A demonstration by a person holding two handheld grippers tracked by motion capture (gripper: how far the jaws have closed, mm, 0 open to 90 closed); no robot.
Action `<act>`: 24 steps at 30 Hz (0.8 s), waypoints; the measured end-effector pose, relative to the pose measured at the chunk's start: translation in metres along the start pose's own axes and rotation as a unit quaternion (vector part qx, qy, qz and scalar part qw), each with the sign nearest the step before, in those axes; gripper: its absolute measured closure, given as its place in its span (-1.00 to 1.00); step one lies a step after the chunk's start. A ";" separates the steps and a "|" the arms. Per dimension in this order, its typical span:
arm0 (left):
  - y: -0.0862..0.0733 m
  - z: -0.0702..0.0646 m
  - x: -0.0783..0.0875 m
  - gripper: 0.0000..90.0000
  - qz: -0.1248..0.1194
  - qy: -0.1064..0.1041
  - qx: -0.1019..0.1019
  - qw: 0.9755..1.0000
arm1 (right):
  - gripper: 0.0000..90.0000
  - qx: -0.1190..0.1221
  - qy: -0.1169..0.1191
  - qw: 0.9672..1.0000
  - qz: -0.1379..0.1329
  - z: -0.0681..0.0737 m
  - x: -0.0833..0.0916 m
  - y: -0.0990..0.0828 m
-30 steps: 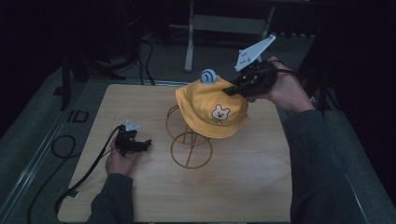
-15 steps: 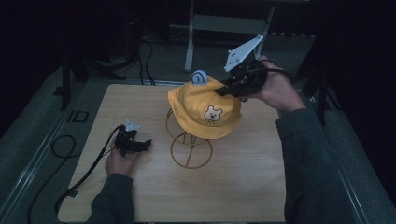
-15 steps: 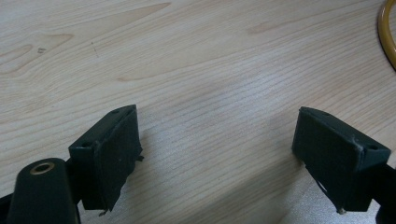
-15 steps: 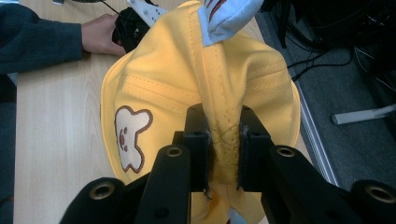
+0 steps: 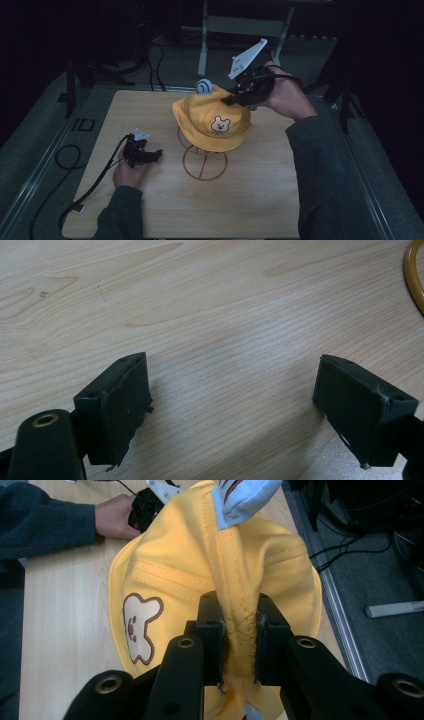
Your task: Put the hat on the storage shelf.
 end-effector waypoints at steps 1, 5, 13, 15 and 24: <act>0.000 0.000 0.000 -0.67 0.000 0.000 0.000 1.000 | 0.72 0.001 0.001 1.000 0.002 0.000 -0.001 0.001; 0.000 0.000 0.000 -0.67 0.000 0.000 0.000 1.000 | 0.72 0.007 0.004 1.000 0.007 0.003 -0.005 0.007; 0.000 0.000 0.000 -0.67 0.000 -0.001 0.000 1.000 | 0.71 0.017 0.009 1.000 0.015 0.006 -0.016 0.017; 0.000 0.000 0.000 -0.67 0.000 -0.001 0.000 1.000 | 0.71 0.019 0.009 1.000 0.020 0.007 -0.019 0.018; 0.000 0.000 0.000 -0.67 0.001 -0.001 0.000 1.000 | 0.70 0.017 0.024 0.998 0.047 0.009 -0.036 0.022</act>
Point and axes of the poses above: each handheld gripper's, and its own axes: x roughly backward along the jaws, y roughly out of its top, z roughly to its left, the point moved 5 cm from there along -x, roughly forward along the jaws, and after that the axes turned 5 degrees about z, right-handed, at the moved point
